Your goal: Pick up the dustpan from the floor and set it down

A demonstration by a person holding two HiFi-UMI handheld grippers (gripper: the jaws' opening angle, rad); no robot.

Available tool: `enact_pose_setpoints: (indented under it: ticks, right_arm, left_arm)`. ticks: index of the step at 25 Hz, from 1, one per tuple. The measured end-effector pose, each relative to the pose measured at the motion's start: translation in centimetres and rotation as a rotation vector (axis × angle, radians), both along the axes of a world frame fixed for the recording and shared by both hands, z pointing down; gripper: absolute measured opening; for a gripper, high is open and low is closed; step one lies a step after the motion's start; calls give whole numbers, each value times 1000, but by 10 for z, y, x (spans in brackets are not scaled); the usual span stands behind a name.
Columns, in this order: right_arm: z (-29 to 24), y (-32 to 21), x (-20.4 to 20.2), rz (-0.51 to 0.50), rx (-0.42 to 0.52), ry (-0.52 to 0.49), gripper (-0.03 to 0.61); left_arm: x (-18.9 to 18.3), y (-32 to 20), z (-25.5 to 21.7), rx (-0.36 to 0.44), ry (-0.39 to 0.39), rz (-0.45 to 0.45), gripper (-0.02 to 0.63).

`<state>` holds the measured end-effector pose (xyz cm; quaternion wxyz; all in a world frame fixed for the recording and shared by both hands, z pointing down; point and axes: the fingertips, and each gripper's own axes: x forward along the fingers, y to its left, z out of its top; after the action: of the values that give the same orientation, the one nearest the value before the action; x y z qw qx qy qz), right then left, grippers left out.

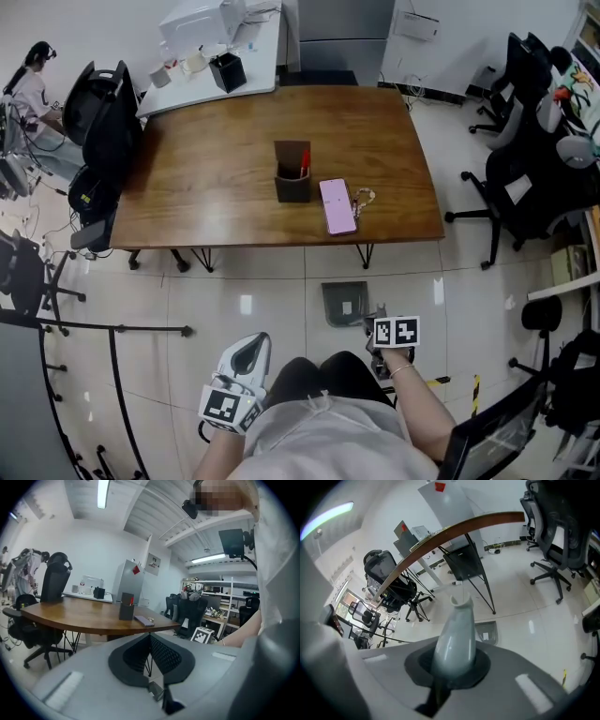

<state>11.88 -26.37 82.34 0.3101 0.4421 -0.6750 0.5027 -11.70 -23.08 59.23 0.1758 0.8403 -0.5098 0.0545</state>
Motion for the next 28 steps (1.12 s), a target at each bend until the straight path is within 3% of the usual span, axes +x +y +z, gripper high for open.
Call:
enact_pose_setpoints:
  ticks: [5,6,7,8,11,17,21,24,26,27,28]
  right_arm:
    - [4,3,0,-25,-16,44,3]
    - [6,8,-1,-55,-31,57,79]
    - [8,12,-3,-93,-44,65,213]
    - [8,15,-7,-124,-48,67,287]
    - [4,11,-7,-123,15,112,587]
    - [12,37,15,-111,-15,218,586]
    - [-18,50,15,-135,13,253,586]
    - [-71,55,5,-190,128,263,584]
    - [-119,47,-6,-183,255,210,582]
    - [-146,42,-11,-164,335,174,562]
    - [-174,37,-15,-141,420,142,493]
  left_arm:
    - [-3,-4,4,-15,8,-22,15]
    - [-2,-4,3,-19,14,-19,15]
    - [0,-2,2,-22,20,-10,15]
    - [3,0,1,-28,26,6,14]
    - [10,5,-9,-51,35,53,15]
    - [14,19,-34,-67,38,89,15]
    - [0,31,-46,-85,50,82,15]
    - [-8,43,-62,-99,87,81,15]
    - [-10,45,-74,-85,82,89,15]
    - [-10,45,-79,-72,78,90,15]
    - [-10,45,-83,-56,80,90,15]
